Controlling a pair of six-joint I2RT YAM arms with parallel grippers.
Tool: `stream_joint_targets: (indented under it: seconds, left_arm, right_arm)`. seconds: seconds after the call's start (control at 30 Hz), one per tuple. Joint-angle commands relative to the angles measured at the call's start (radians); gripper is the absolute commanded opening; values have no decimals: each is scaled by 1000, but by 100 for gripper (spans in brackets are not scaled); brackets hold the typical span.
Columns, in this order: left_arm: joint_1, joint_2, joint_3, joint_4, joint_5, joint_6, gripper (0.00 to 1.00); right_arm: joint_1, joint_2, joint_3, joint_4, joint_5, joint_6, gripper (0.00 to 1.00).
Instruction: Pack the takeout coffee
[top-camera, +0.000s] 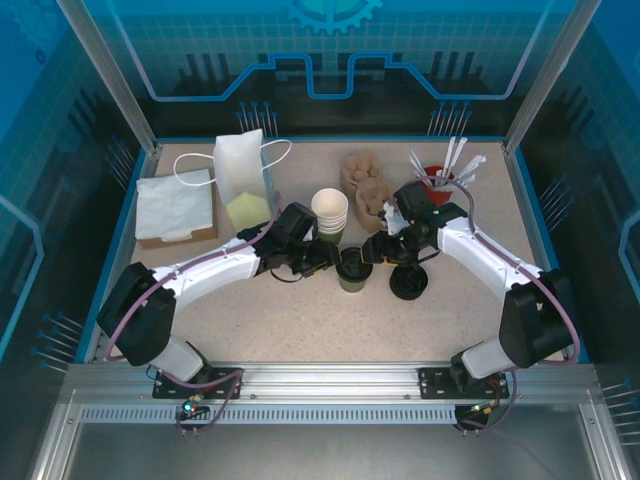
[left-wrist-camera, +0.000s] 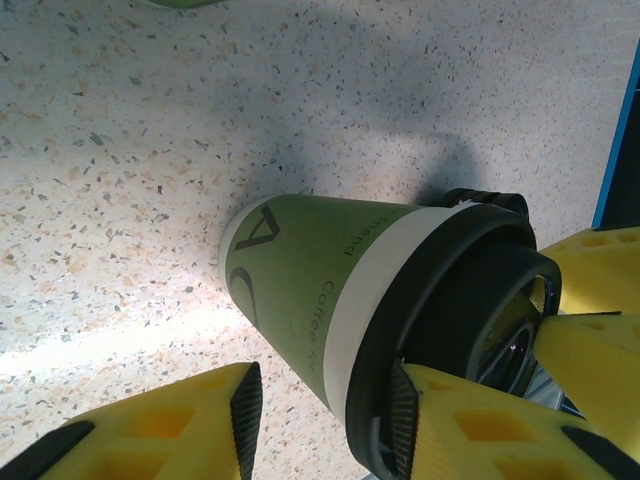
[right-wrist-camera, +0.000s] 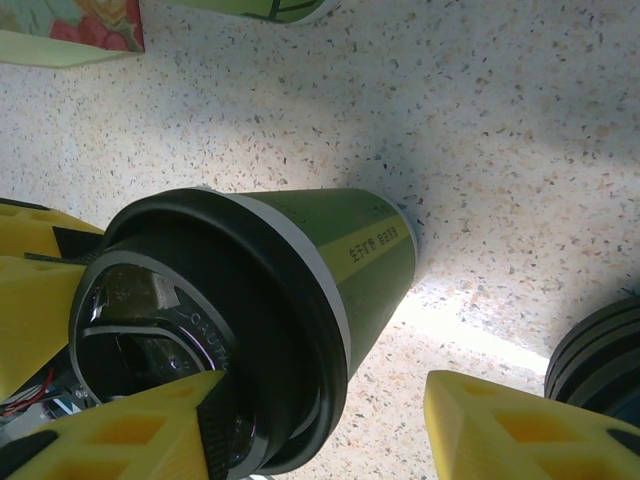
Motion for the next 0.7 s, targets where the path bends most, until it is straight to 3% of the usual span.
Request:
stream_joint_targets:
  seconds: [0.0,0.67]
  left_arm:
    - [6,18,-24,-18,-4,28,39]
    - [5,35,-91,-23,-51,24,33]
  right_arm:
    - [17,19,22,-35,4,-5,54]
    - [20,100,25,-136,87,-31,45]
